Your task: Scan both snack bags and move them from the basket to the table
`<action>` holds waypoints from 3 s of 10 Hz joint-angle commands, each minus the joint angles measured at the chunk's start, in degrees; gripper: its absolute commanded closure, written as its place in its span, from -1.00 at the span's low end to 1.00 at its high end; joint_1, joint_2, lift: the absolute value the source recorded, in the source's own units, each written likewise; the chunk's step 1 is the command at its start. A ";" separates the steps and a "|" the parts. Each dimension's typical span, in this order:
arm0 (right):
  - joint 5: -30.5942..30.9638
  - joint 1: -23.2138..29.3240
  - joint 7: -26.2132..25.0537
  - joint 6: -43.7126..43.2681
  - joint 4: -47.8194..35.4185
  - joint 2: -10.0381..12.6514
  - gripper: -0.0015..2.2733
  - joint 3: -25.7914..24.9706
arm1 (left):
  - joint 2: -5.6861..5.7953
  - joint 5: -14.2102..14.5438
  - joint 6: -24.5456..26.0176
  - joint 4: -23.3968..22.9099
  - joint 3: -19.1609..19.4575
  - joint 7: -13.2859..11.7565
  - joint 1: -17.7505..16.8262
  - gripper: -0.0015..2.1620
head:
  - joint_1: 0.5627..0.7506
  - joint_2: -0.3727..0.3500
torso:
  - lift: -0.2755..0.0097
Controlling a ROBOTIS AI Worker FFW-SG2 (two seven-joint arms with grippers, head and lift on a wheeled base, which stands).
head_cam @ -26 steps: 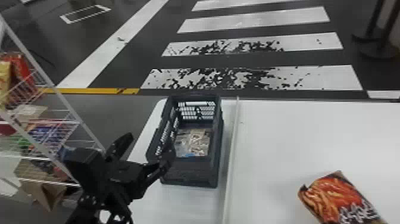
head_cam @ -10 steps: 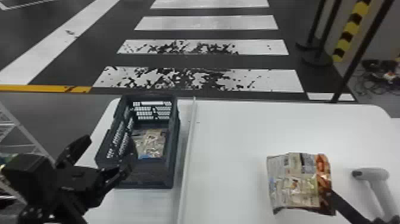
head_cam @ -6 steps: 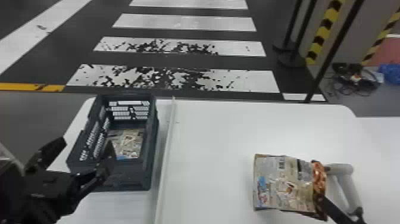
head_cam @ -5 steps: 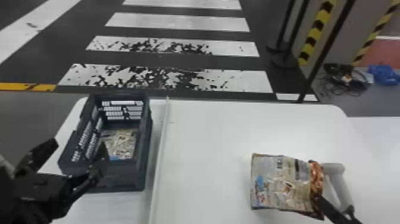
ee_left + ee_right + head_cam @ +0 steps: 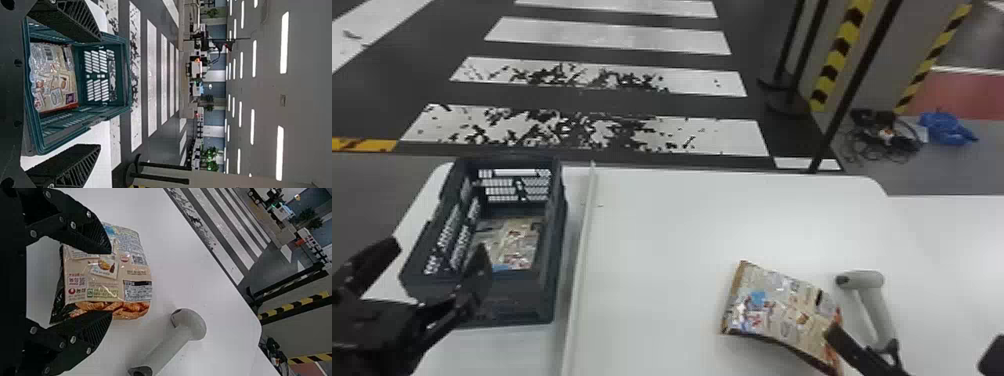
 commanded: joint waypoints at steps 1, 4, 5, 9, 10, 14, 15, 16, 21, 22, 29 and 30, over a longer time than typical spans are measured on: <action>0.47 2.00 2.52 0.37 -1.55 0.05 -0.94 0.00 | -0.09 -0.10 0.00 0.15 0.00 0.07 0.08 -0.97 | 0.41 -0.20 | 0.24; 6.97 1.47 18.43 6.87 -2.87 0.05 -0.94 -1.67 | -0.09 -0.10 0.00 0.06 0.09 0.07 0.43 -0.97 | 0.41 -0.04 | 0.24; 10.57 0.06 21.07 9.69 -3.22 0.05 -0.93 -1.67 | -0.09 -0.10 -0.18 -0.12 0.09 0.07 0.52 -0.97 | 0.41 0.01 | 0.24; 25.78 -6.62 32.14 13.55 0.47 0.05 0.97 -1.41 | -0.18 -1.07 -0.18 -0.91 -0.79 -0.02 1.57 -0.97 | 0.41 0.02 | 0.24; 28.59 -8.20 34.51 8.46 2.94 0.05 0.98 -1.49 | -0.26 -1.77 -0.18 -0.91 -1.32 -0.02 2.19 -0.97 | 0.41 -0.03 | 0.24; 35.27 -19.89 37.77 -3.67 17.61 -3.78 0.98 -2.11 | -1.41 -4.41 -1.93 -3.02 -1.76 0.42 6.23 -0.97 | 0.41 -0.27 | 0.24; 36.59 -22.52 39.00 -5.26 21.57 -5.19 0.98 -2.02 | -1.93 -5.29 -1.93 -3.54 -1.76 0.51 6.76 -0.97 | 0.41 -0.32 | 0.24; 37.91 -24.55 39.26 -7.01 25.26 -6.68 0.98 -0.97 | -2.02 -5.64 -1.93 -3.98 -1.76 0.51 7.20 -0.97 | 0.41 -0.34 | 0.24; 40.46 -26.74 41.02 -12.64 34.93 -10.02 0.98 0.18 | -1.76 -6.08 -1.76 -3.72 -1.67 0.16 7.02 -0.97 | 0.41 -0.46 | 0.24; 40.63 -26.22 41.19 -12.64 35.10 -10.11 0.98 0.00 | -1.67 -5.90 -1.76 -3.72 -1.76 0.07 6.67 -0.97 | 0.41 -0.47 | 0.24; 37.47 -18.48 41.98 -12.46 31.41 -10.02 0.98 -1.49 | -1.14 -4.41 -1.58 -2.14 -2.28 -0.72 4.47 -0.97 | 0.41 -0.53 | 0.24; 36.15 -17.25 41.98 -12.29 30.36 -9.93 0.98 -1.85 | -1.14 -4.41 -1.76 -2.05 -2.28 -0.72 4.39 -0.97 | 0.41 -0.54 | 0.24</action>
